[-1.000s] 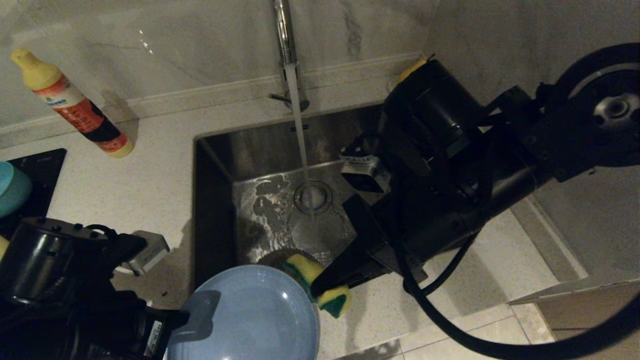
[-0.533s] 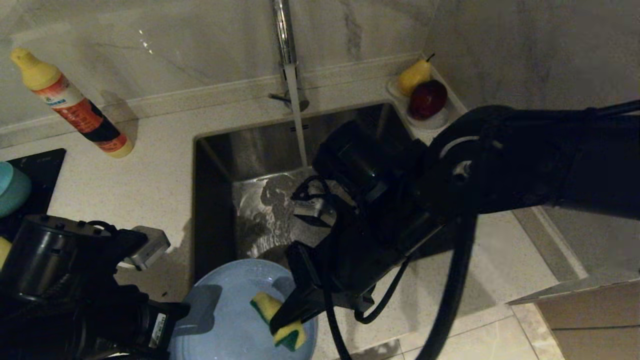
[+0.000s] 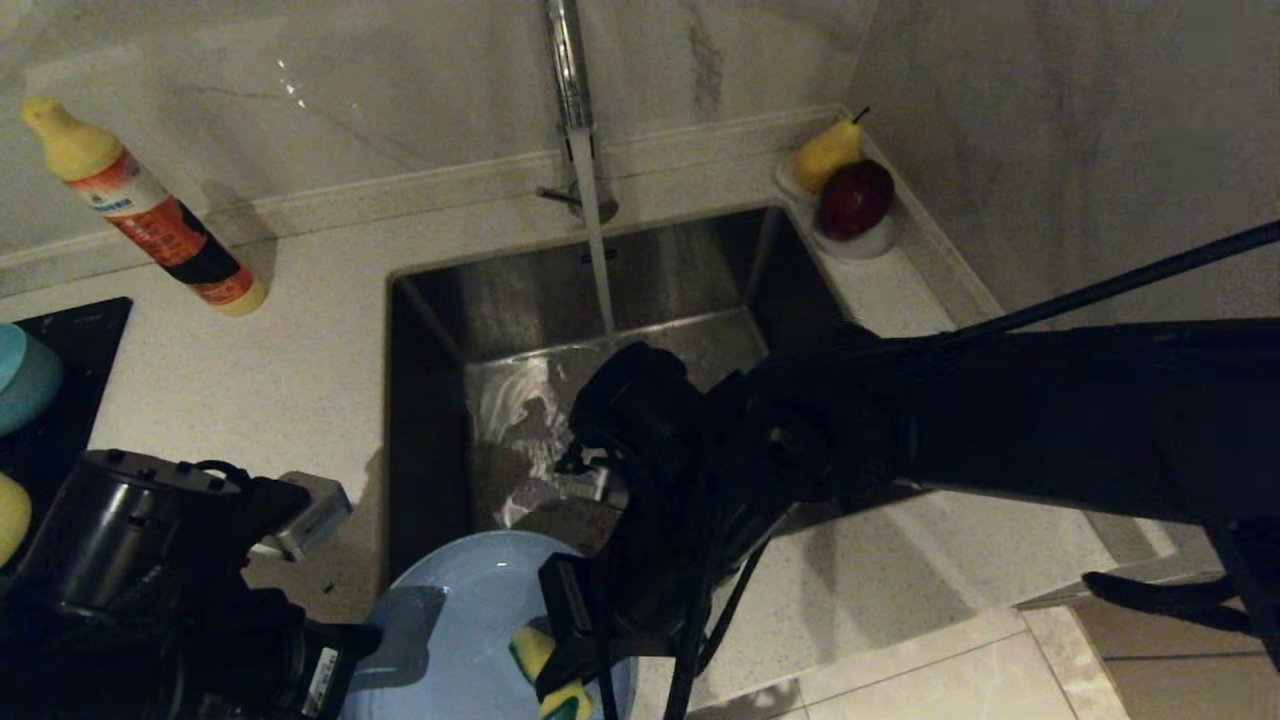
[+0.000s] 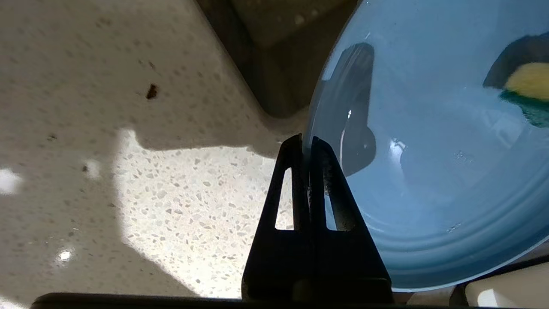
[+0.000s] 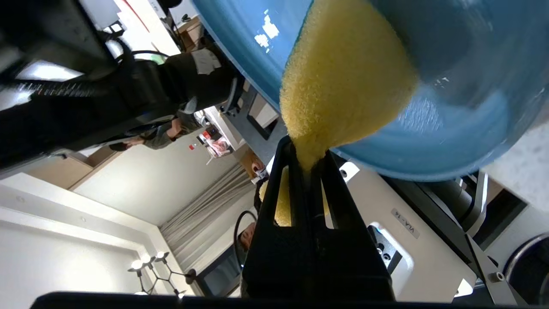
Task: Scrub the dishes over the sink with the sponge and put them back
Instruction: Wipe the plate
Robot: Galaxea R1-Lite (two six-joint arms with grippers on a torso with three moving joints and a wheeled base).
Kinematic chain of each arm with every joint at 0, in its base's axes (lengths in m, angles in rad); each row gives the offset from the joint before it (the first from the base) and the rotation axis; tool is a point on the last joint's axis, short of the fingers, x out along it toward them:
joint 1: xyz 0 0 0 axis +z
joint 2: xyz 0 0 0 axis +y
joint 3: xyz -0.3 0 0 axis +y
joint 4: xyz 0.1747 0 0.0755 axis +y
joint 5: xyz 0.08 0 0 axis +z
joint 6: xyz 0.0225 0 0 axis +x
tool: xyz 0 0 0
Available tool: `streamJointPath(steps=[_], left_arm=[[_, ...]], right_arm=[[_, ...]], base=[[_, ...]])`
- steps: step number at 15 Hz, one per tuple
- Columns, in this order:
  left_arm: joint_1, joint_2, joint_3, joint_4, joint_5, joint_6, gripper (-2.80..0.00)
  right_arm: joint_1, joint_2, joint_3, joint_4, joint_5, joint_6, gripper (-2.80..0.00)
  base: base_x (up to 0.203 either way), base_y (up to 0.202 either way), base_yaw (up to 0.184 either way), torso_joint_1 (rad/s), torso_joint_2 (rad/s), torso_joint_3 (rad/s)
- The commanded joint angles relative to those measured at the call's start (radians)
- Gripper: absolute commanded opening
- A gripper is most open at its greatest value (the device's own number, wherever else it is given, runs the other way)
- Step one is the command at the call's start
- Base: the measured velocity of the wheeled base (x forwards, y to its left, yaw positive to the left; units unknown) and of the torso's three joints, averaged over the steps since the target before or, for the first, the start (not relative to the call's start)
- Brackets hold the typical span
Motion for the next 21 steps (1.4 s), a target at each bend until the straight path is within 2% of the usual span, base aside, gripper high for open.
streamJointPath(steps=[1, 10, 12, 14, 21], left_arm=[[-0.012, 0.007, 0.012, 0.0, 0.002, -0.003, -2.8], [-0.017, 0.051, 0.022, -0.003, 0.022, -0.003, -2.8], [-0.019, 0.043, 0.027, -0.013, 0.024, -0.001, -2.8], [-0.019, 0.04, 0.032, -0.013, 0.024, -0.001, -2.8], [-0.026, 0.018, 0.043, -0.014, 0.022, 0.014, -2.8]], right_arm=[[0.0, 0.017, 0.001, -0.014, 0.005, 0.008, -2.8], [-0.01, 0.032, 0.001, -0.07, -0.01, 0.017, -2.8], [-0.036, 0.025, 0.001, -0.071, -0.066, 0.014, -2.8], [-0.057, 0.023, 0.001, -0.071, -0.076, 0.013, -2.8], [-0.037, 0.034, -0.001, -0.157, -0.087, 0.011, -2.8]], base=[[0.0, 0.0, 0.0, 0.0, 0.0, 0.0], [0.0, 0.0, 0.0, 0.0, 0.0, 0.0], [0.0, 0.0, 0.0, 0.0, 0.0, 0.0], [0.0, 0.0, 0.0, 0.0, 0.0, 0.0], [0.0, 0.0, 0.0, 0.0, 0.0, 0.0]])
